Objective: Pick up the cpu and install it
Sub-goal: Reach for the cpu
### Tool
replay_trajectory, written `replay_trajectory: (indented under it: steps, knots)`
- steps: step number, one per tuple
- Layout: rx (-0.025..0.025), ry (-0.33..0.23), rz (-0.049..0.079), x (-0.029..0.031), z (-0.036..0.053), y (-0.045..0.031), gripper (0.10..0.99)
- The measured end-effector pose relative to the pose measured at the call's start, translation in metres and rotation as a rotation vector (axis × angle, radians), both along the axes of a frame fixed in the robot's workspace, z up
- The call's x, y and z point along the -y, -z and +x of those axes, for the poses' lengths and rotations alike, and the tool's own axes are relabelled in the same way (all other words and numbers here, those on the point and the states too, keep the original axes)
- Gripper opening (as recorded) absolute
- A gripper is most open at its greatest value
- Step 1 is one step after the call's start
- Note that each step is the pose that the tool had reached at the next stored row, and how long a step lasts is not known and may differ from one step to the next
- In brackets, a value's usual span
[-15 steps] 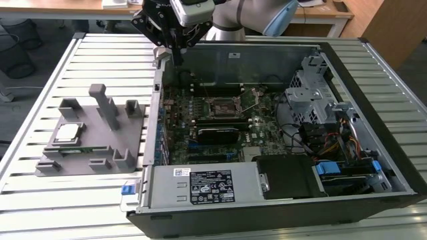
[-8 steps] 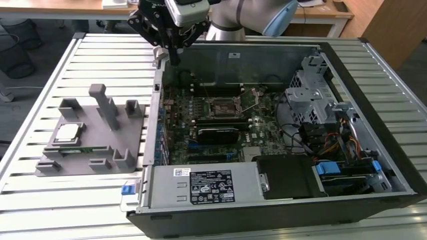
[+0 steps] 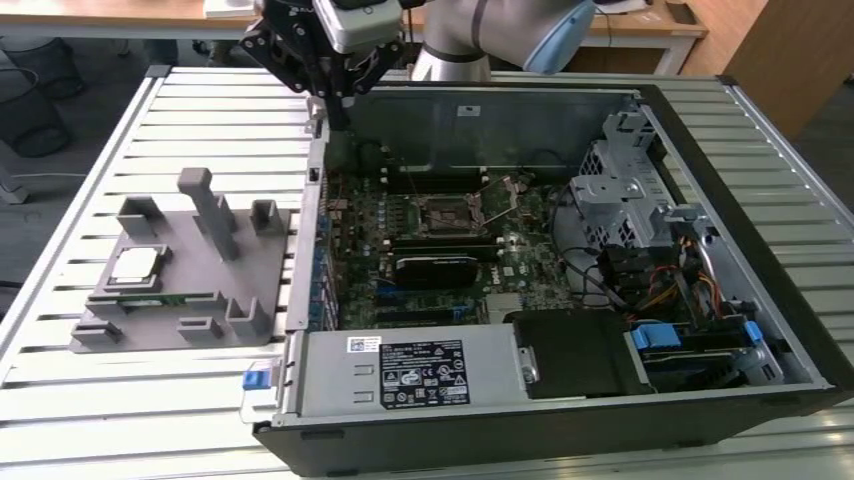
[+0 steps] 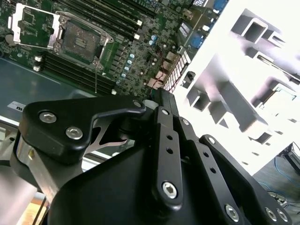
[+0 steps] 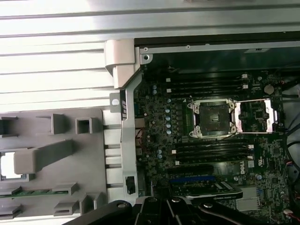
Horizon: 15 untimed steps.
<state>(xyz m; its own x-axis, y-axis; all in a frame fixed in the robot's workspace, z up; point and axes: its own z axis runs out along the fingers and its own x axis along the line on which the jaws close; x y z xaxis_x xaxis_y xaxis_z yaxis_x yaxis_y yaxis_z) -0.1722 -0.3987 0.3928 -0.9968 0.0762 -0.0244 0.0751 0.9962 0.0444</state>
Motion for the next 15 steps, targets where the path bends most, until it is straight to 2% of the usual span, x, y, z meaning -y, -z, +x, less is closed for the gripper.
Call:
replay_trajectory:
  steps: [8,15]
  knots:
    - [0.0000,0.000,0.000,-0.0004,-0.0132,0.0001,0.106]
    - [0.0000,0.000,0.000,-0.0010,-0.0307,0.0002,0.106]
